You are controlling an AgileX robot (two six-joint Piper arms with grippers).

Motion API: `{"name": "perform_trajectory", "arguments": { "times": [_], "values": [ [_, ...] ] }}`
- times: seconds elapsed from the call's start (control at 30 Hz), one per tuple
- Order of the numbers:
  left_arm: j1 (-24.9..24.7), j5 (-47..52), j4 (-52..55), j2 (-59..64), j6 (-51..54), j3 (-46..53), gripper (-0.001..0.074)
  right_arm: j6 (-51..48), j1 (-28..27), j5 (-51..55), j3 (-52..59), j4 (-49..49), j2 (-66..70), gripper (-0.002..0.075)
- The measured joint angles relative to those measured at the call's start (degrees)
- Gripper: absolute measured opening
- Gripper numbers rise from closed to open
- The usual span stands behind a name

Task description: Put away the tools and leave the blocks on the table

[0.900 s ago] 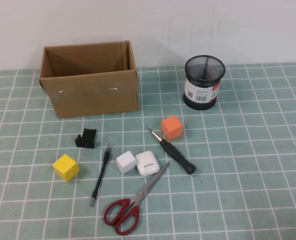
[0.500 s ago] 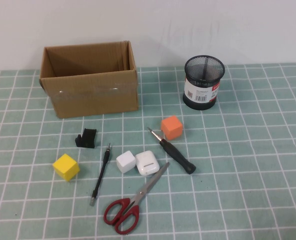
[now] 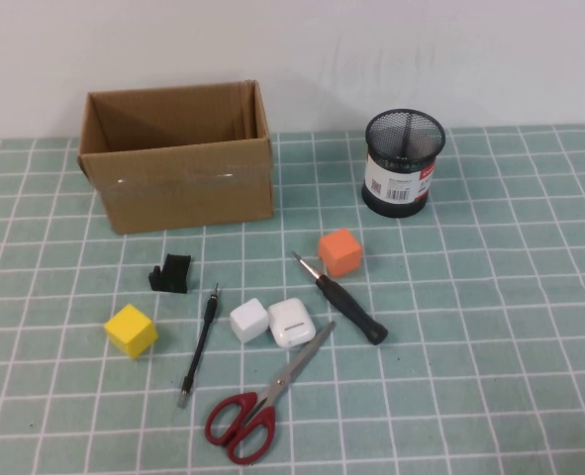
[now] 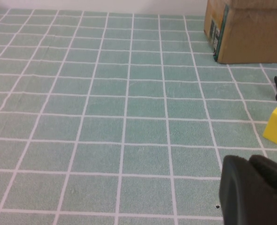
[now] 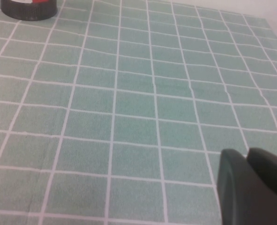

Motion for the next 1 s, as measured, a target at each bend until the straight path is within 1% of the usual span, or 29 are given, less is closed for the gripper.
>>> {"name": "perform_trajectory", "arguments": {
  "times": [0.87, 1.0],
  "values": [
    [0.0, -0.3, 0.1, 0.0, 0.0, 0.0, -0.0004, 0.0, 0.0, 0.0, 0.0, 0.0, 0.0, -0.0006],
    [0.0, -0.9, -1.2, 0.0, -0.3, 0.0, -0.0004, 0.0, 0.0, 0.0, 0.0, 0.0, 0.0, -0.0007]
  ]
}}
